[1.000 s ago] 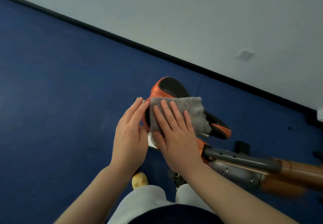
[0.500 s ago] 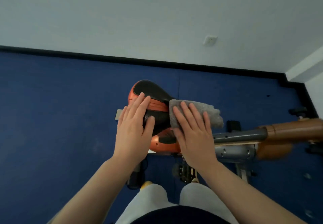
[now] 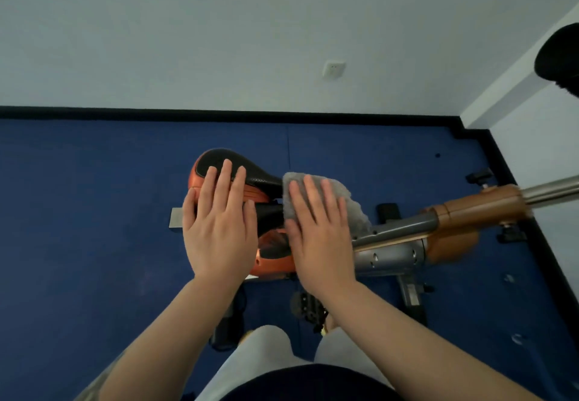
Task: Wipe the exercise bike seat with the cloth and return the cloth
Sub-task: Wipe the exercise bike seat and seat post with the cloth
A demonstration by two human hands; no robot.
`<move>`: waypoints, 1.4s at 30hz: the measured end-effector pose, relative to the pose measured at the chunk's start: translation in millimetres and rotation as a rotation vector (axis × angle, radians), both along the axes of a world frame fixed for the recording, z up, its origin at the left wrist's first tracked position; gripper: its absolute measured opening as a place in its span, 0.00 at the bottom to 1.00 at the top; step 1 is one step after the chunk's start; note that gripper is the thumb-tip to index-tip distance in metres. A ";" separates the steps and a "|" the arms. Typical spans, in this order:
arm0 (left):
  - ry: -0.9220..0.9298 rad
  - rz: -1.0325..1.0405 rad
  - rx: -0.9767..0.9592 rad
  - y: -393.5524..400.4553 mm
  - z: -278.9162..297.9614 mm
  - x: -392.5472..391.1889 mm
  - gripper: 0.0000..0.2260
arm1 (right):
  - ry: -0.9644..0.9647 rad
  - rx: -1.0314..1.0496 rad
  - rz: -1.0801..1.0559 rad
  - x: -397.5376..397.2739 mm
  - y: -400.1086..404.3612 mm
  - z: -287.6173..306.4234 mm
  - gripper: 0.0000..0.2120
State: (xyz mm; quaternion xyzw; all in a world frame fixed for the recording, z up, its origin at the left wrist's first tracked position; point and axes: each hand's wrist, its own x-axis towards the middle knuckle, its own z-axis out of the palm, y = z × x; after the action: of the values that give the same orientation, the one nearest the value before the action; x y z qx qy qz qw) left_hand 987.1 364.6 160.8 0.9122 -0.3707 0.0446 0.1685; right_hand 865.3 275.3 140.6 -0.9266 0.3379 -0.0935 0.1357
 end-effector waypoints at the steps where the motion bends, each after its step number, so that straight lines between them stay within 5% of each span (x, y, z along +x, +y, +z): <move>1: 0.003 -0.001 0.002 -0.8 0.1 -2.0 0.21 | 0.015 0.000 0.046 5.2 3.1 1.2 0.27; 21: -0.010 0.298 0.043 -19.6 1.6 -11.3 0.23 | 0.161 0.091 0.515 -23.6 -80.0 12.9 0.25; 27: 0.070 0.590 -0.117 -37.7 2.6 -10.5 0.20 | 0.100 0.187 0.648 22.4 -83.0 23.3 0.26; 35: -0.015 0.627 -0.206 -40.3 -1.5 -11.8 0.19 | 0.073 0.141 0.828 20.6 -100.0 16.5 0.26; 42: 0.076 0.740 -0.274 -40.7 -5.9 -26.8 0.18 | 0.059 0.371 0.931 66.2 -99.3 21.2 0.27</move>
State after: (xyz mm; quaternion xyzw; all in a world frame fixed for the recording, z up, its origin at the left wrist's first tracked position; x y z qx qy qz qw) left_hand 960.4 323.9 154.9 0.9542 -0.0011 0.1177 0.2750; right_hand 931.5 176.1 161.8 -0.9417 -0.0967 0.0647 0.3157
